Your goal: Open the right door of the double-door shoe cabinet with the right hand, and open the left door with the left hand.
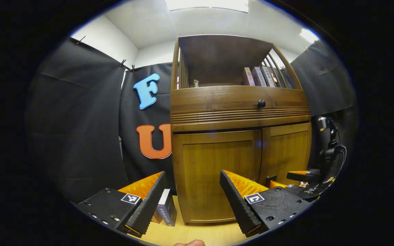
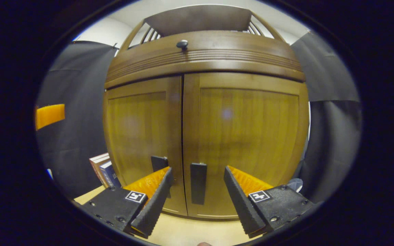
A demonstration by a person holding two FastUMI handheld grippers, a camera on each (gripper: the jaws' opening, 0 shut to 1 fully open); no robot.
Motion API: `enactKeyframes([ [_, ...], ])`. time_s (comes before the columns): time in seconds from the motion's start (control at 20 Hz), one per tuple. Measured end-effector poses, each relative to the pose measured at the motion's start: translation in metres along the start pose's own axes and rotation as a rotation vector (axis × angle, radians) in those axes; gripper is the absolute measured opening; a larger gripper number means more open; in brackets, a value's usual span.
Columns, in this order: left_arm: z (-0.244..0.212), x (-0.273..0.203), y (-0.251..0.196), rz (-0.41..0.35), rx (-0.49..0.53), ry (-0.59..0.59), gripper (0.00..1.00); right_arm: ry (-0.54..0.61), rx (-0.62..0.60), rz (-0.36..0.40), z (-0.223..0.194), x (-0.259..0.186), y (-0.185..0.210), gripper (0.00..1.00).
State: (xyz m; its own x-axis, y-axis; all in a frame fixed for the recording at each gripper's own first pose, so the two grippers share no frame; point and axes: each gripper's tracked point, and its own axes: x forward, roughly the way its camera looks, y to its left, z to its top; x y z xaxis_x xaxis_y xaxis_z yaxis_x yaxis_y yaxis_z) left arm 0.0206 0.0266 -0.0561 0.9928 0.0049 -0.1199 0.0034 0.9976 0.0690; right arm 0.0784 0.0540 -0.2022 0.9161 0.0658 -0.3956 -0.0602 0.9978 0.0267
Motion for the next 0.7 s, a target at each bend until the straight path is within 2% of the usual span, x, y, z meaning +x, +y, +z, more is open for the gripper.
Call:
enactKeyframes([
  [0.15,-0.004,0.000,0.007,0.015,0.004,0.009,0.94,0.043,0.029,-0.004,-0.015,0.017,0.003,0.88],
  [0.4,-0.010,0.001,0.015,0.026,-0.006,0.027,0.94,0.068,0.025,-0.062,-0.027,0.045,-0.006,0.76],
  [0.5,-0.012,0.001,0.017,0.026,-0.008,0.031,0.95,0.081,0.023,-0.079,-0.032,0.052,-0.007,0.68],
  [0.55,-0.013,0.001,0.018,0.027,-0.007,0.034,0.95,0.091,0.031,-0.092,-0.034,0.054,-0.008,0.60],
  [0.7,-0.016,0.002,0.017,0.018,-0.014,0.041,0.95,0.112,0.096,-0.111,-0.037,0.057,-0.006,0.46],
])
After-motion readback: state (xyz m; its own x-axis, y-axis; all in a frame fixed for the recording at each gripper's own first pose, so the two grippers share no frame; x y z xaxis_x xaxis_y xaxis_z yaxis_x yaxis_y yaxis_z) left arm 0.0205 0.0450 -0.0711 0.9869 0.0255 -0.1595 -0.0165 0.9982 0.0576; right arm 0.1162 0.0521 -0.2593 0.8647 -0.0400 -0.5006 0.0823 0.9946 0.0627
